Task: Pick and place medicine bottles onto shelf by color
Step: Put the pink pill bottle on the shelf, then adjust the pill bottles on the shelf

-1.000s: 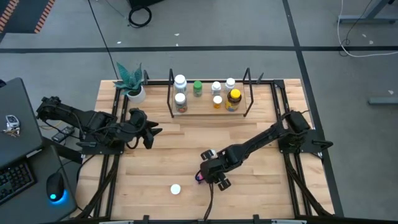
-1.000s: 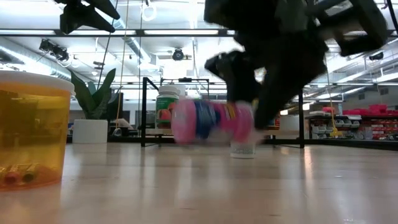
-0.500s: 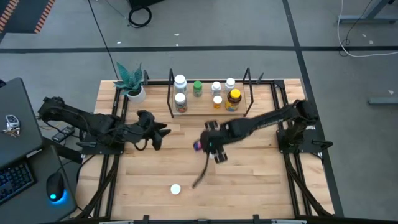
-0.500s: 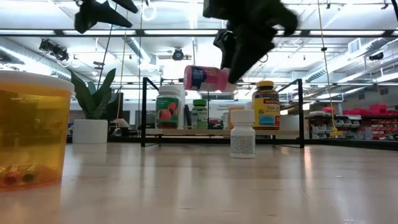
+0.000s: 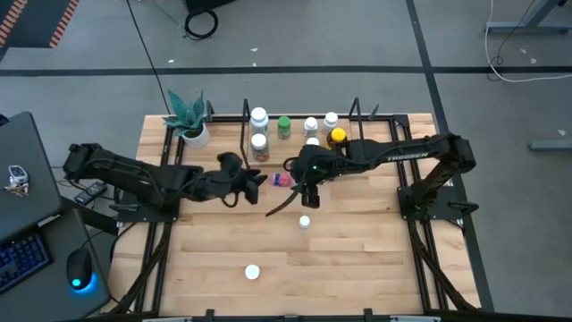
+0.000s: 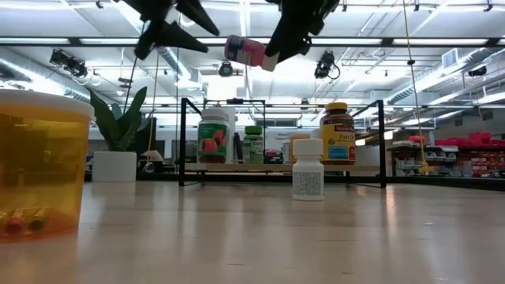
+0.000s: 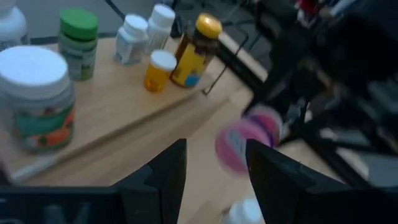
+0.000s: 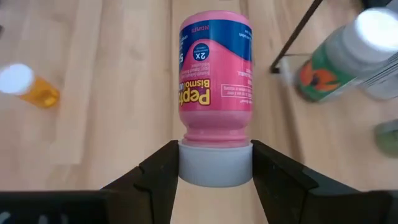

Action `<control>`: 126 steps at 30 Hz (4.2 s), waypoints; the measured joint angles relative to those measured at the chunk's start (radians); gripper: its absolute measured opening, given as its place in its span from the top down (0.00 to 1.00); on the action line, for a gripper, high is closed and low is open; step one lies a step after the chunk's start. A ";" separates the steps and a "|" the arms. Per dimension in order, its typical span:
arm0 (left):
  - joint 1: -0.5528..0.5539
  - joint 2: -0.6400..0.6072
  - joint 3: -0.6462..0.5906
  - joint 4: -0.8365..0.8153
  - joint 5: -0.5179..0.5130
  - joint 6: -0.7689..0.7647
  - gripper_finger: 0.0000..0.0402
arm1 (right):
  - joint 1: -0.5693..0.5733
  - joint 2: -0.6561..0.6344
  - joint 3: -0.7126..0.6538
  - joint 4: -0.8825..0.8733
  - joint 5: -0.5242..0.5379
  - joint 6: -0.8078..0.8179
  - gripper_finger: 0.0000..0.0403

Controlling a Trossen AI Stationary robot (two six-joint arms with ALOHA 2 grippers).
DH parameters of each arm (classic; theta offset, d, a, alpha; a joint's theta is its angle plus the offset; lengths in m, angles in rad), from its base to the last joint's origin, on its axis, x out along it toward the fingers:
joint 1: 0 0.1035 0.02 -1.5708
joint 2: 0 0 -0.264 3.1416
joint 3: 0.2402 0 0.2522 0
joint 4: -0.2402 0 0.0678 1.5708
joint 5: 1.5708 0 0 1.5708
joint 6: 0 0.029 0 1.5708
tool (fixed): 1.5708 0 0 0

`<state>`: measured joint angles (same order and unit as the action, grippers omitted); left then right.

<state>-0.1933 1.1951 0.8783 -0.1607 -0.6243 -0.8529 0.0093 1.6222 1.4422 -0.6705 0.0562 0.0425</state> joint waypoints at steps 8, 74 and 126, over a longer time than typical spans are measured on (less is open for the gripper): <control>0.043 0.091 0.000 0.156 0.000 0.045 0.57 | 0.001 0.031 0.000 -0.050 -0.050 0.079 0.52; -0.007 -0.070 -0.003 -0.250 -0.080 0.238 0.57 | -0.288 0.192 0.123 0.019 -0.091 -0.111 0.53; -0.006 -0.070 -0.003 -0.236 -0.079 0.237 0.57 | -0.177 0.081 0.441 -0.185 0.151 0.646 0.29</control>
<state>-0.1993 1.1255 0.8757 -0.3969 -0.7029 -0.6159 -0.1674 1.7035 1.8828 -0.8553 0.2076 0.6884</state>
